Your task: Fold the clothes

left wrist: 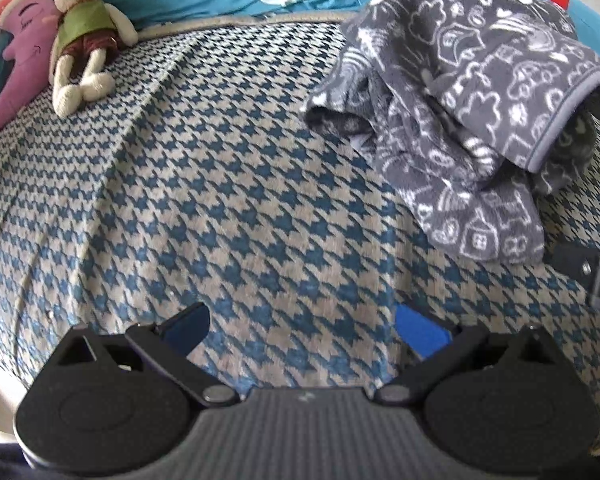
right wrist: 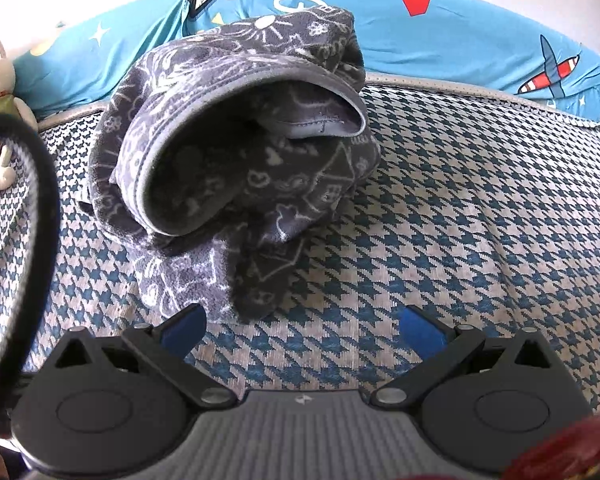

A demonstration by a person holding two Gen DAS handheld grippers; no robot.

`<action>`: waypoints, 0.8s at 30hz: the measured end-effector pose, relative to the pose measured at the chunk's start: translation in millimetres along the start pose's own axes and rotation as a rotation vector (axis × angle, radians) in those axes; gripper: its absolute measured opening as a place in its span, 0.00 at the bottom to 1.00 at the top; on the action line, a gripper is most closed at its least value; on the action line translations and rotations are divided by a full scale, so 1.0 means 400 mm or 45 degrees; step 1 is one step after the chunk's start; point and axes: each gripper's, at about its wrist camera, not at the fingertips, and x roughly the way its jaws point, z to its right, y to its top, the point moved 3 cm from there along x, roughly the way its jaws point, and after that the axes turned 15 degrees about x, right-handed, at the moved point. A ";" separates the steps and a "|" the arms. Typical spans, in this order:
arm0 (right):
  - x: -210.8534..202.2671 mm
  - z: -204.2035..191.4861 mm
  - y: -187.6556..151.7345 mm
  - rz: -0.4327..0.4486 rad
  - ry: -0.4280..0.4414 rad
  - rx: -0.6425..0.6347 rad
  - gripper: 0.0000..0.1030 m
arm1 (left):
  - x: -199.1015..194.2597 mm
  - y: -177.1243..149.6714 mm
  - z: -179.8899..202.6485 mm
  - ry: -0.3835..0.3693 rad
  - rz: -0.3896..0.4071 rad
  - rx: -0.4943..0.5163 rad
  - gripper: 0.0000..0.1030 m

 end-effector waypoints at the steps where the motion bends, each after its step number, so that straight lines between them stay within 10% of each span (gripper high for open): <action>1: -0.001 -0.001 0.001 0.002 0.001 0.002 1.00 | -0.001 -0.002 0.000 -0.011 -0.003 0.000 1.00; 24: 0.004 -0.005 0.000 0.000 0.017 0.006 1.00 | -0.021 -0.022 0.012 -0.064 -0.004 0.030 1.00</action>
